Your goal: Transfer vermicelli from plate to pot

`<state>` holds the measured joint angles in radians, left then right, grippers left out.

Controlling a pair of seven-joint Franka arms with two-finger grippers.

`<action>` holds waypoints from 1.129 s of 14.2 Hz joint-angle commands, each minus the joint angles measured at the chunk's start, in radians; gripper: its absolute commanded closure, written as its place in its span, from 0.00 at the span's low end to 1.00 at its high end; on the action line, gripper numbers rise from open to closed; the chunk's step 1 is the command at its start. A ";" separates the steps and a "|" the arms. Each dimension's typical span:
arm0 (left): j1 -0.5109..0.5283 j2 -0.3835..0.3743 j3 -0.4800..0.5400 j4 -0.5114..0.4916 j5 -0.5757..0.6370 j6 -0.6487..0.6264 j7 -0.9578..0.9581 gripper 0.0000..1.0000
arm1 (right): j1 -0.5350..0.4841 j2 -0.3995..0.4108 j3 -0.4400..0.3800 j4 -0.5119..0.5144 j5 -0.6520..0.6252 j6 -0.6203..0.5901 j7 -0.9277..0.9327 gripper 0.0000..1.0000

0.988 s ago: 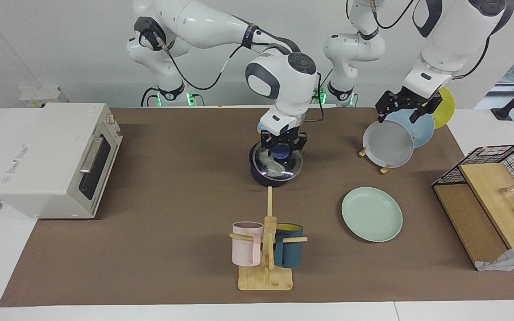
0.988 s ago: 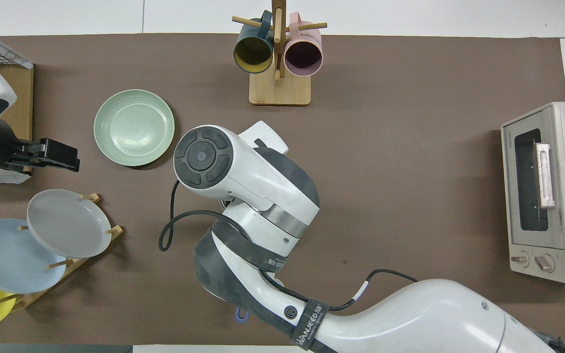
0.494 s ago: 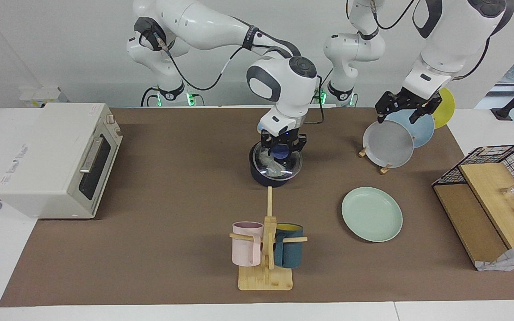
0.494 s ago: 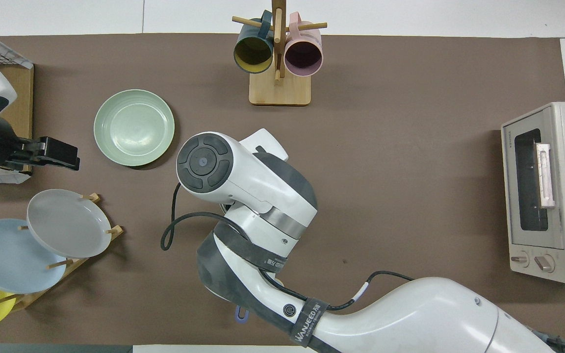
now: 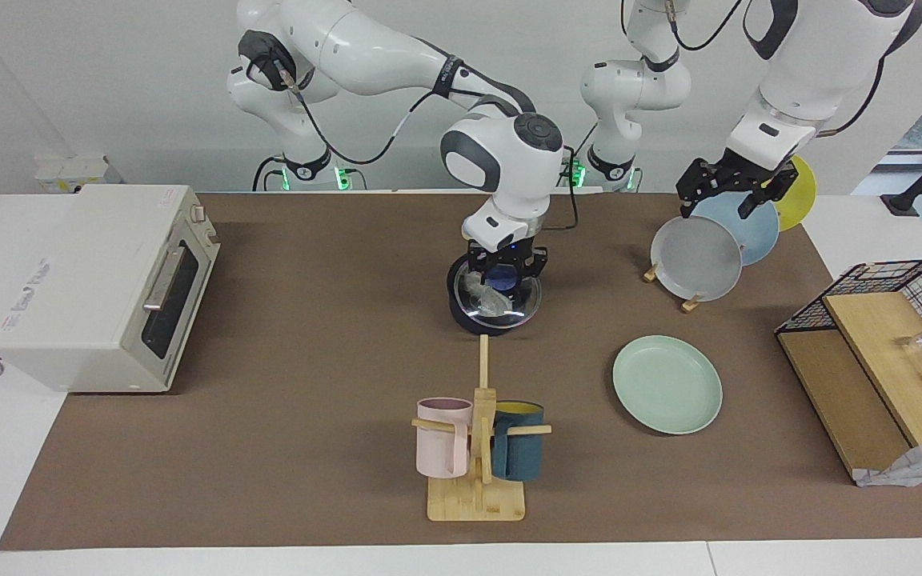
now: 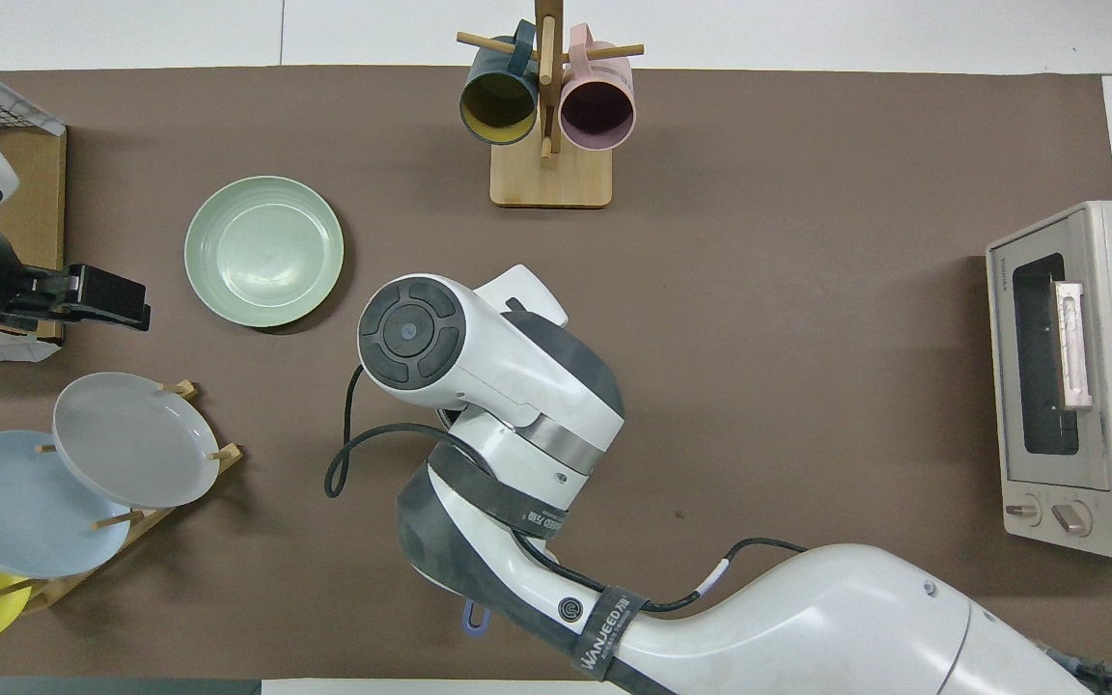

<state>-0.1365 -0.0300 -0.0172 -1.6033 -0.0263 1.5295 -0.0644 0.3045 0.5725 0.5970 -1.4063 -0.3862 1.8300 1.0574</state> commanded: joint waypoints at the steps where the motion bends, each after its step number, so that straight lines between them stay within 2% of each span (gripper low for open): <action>1: 0.015 -0.008 -0.010 0.006 0.014 -0.023 0.006 0.00 | -0.027 -0.039 0.037 -0.039 -0.005 0.008 0.039 1.00; 6: 0.017 -0.010 -0.009 0.003 0.014 -0.025 0.006 0.00 | -0.039 -0.103 0.040 -0.089 -0.005 0.015 0.042 1.00; 10: 0.015 -0.008 -0.009 0.003 0.014 -0.025 0.006 0.00 | -0.065 -0.121 0.061 -0.161 -0.005 0.051 0.049 1.00; 16: 0.015 -0.010 -0.009 0.003 0.014 -0.025 0.006 0.00 | -0.076 -0.126 0.064 -0.186 -0.005 0.074 0.059 1.00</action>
<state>-0.1354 -0.0300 -0.0165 -1.6033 -0.0263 1.5248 -0.0644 0.2610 0.4789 0.6351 -1.5467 -0.3862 1.8786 1.0894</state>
